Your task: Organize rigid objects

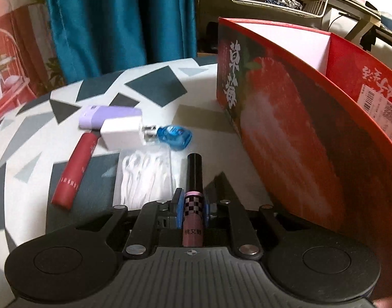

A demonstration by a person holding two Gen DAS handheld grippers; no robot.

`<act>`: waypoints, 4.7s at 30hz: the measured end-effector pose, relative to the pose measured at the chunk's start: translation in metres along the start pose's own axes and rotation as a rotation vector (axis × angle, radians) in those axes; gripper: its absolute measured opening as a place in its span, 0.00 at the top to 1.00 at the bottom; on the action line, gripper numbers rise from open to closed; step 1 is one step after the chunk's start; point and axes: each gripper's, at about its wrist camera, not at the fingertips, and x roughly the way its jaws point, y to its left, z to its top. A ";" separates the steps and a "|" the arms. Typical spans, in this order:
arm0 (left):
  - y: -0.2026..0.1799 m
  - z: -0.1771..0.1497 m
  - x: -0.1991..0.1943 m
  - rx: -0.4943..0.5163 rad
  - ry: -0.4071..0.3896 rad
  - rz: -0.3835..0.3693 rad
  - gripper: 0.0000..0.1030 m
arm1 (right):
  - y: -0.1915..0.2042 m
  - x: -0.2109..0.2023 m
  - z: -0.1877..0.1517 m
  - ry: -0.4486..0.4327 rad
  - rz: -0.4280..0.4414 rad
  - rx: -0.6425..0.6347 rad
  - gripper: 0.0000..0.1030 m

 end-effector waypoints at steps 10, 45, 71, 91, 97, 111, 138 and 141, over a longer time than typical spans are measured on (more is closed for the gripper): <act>0.009 -0.037 -0.031 -0.038 0.020 0.030 0.83 | 0.000 0.000 0.000 -0.003 0.001 0.007 0.87; 0.017 -0.037 -0.046 -0.043 -0.040 0.020 0.83 | 0.001 0.000 0.000 -0.003 -0.006 -0.004 0.86; -0.039 0.109 -0.073 0.162 -0.306 -0.104 0.83 | 0.005 0.002 0.002 0.013 -0.016 -0.042 0.85; 0.018 0.111 -0.051 0.075 -0.222 -0.077 0.43 | 0.004 0.003 0.002 0.013 -0.007 -0.041 0.85; 0.068 0.084 -0.050 -0.068 -0.145 -0.016 0.00 | 0.005 0.003 0.002 0.016 -0.015 -0.043 0.85; 0.036 0.093 0.013 0.157 -0.070 -0.012 0.20 | 0.011 0.004 0.003 0.026 -0.032 -0.065 0.84; 0.029 0.088 0.039 0.143 -0.029 0.025 0.83 | 0.007 0.001 0.003 0.019 -0.028 -0.070 0.89; 0.032 0.094 0.021 0.118 -0.061 0.011 0.83 | 0.008 0.001 0.003 0.016 -0.030 -0.075 0.89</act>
